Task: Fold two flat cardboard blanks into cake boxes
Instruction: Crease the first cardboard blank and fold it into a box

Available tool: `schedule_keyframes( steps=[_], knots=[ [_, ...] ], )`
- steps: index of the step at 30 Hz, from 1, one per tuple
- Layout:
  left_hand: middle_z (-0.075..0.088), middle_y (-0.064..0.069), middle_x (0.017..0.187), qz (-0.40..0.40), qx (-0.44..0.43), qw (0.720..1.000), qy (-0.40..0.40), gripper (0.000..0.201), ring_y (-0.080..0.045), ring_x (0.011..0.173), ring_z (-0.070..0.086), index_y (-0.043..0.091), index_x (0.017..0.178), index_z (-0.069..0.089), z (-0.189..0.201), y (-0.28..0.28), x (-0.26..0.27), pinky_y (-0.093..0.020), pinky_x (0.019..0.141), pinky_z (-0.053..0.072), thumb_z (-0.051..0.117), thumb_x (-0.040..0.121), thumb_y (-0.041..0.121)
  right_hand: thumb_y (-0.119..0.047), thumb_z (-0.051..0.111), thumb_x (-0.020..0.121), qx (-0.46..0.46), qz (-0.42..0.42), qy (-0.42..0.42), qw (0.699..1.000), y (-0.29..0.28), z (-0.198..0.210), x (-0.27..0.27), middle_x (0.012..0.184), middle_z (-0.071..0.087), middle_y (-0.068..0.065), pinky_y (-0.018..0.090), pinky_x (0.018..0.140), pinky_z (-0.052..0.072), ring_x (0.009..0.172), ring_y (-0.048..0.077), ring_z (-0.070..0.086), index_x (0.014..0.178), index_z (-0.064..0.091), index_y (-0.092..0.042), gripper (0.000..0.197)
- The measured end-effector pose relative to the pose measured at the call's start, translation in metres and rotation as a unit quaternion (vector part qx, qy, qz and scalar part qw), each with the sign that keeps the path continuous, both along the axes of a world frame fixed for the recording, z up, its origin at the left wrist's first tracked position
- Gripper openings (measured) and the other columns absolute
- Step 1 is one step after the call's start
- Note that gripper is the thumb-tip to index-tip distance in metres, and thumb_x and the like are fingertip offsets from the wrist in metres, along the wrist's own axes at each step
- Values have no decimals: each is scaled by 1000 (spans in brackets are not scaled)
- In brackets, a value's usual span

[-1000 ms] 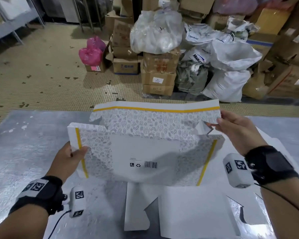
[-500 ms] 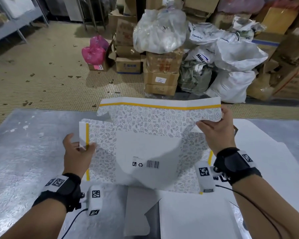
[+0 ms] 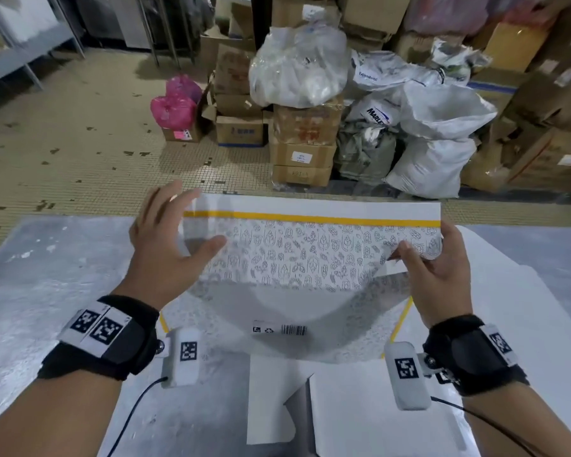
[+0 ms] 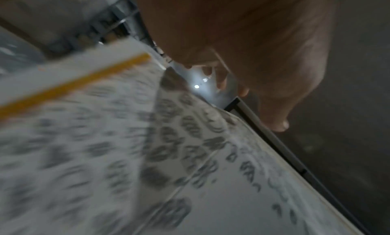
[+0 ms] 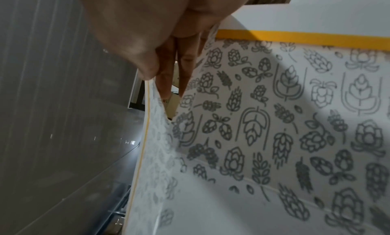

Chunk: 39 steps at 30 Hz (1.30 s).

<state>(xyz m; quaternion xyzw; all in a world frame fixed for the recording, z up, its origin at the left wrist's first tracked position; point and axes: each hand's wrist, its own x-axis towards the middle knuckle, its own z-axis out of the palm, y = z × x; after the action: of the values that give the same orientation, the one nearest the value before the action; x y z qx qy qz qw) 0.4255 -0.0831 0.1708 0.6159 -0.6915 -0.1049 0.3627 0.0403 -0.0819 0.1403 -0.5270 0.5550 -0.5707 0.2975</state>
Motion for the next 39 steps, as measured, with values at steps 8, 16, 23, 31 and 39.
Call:
schedule_keyframes(
  steps=[8,16,23,31,39],
  knots=[
    [49,19,144,-190,74,970,-136,54,-3,140,32,46,144,41,43,5,-69,-34,118,2,55,93,59,-56,69,83,-8,-54,67,996,40,-4,6,141,55,8,54,104,46,131,31,52,148,39,-23,78],
    [52,21,138,-268,151,945,-109,46,1,130,46,47,134,47,48,19,-133,-41,112,25,67,92,42,-31,70,88,-60,-36,95,993,70,8,11,136,58,-2,47,104,47,129,21,54,143,44,-14,63],
    [55,19,120,-279,198,936,-86,45,9,110,52,41,127,62,58,28,-155,-17,96,39,72,90,16,-18,83,77,-111,-112,231,960,92,6,15,132,44,-4,31,105,35,126,23,41,125,59,-22,54],
    [58,22,110,-235,172,952,-90,41,8,107,52,48,124,62,65,76,-174,-12,91,37,73,90,27,-62,58,88,-61,33,280,958,124,-5,25,90,72,-19,39,107,27,96,0,63,87,74,-30,36],
    [64,17,105,-217,117,967,-63,12,1,102,57,32,96,73,58,102,-179,-11,88,37,70,92,22,-45,69,89,-89,94,272,954,139,1,30,81,73,-17,37,112,18,87,2,64,81,76,-31,18]
  ],
)
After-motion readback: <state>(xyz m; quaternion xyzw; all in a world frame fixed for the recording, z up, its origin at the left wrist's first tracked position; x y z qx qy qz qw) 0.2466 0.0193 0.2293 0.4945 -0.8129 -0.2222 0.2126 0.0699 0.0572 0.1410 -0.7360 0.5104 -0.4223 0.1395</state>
